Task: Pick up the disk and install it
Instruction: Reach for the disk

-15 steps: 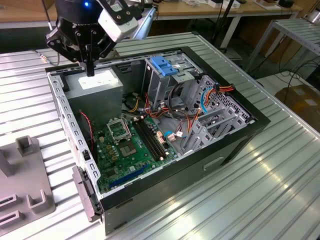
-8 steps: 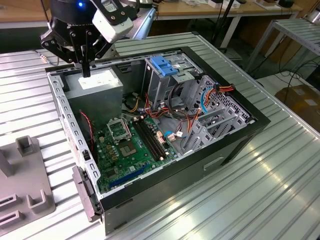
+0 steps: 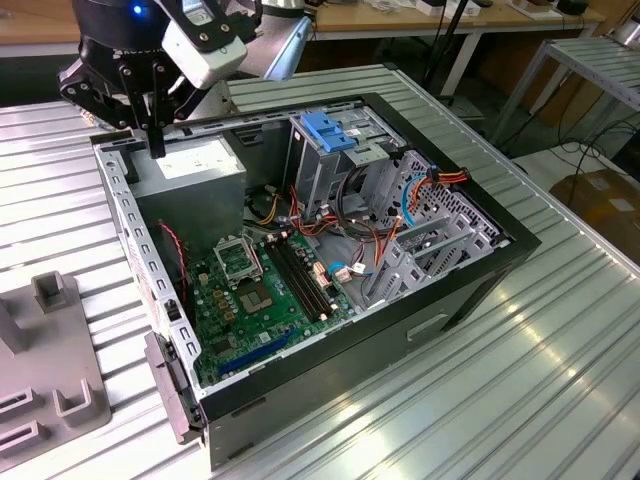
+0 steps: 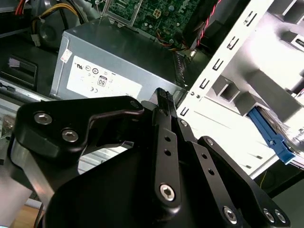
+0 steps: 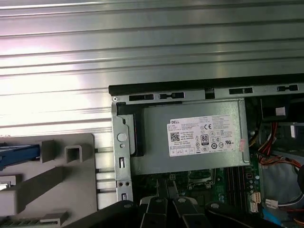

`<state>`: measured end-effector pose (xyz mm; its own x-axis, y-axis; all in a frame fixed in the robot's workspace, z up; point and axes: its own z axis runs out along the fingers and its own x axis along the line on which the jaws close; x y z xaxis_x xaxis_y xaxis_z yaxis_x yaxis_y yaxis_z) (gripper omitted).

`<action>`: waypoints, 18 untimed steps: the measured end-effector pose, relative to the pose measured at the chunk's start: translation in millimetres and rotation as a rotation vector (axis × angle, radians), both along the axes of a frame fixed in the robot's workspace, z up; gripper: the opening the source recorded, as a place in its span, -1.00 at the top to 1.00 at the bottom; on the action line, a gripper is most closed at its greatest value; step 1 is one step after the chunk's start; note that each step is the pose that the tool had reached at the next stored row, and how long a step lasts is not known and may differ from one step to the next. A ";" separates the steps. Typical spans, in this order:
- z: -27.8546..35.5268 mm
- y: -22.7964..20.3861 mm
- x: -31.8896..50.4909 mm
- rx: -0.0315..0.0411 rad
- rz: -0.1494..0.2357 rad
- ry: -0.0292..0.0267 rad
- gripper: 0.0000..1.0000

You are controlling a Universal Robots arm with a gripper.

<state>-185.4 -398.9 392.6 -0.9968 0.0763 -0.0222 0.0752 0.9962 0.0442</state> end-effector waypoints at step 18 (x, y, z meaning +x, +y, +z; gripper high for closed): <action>-0.6 0.0 -40.0 0.0000 0.000 0.0020 0.80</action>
<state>-225.3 -398.9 392.0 -0.9969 0.0763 -0.0202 0.0753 0.9962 0.0441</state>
